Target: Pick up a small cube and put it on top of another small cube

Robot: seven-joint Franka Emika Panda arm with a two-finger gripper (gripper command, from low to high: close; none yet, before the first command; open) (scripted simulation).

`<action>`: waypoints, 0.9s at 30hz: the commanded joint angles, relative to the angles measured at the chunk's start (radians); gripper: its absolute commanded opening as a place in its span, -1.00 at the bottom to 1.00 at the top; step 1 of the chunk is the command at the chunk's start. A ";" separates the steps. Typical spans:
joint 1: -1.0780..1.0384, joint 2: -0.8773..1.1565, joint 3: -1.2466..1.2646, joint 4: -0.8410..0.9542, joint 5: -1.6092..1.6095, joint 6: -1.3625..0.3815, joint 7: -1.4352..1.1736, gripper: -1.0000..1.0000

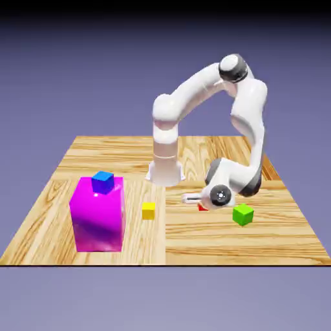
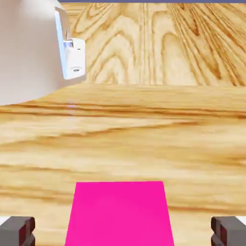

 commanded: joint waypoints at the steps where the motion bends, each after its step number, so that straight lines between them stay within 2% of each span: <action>1: 0.022 -0.036 -0.009 -0.003 0.030 -0.017 -0.020 0.00; 3: 0.059 -0.098 -0.024 -0.008 0.081 -0.046 -0.053 0.00; 4: 0.059 -0.098 -0.024 -0.008 0.081 -0.046 -0.053 -1.00; 17: -0.192 0.337 0.072 0.034 -0.278 0.150 0.180 -1.00; 27: -0.034 0.699 -0.231 0.279 -0.564 -0.029 0.309 -1.00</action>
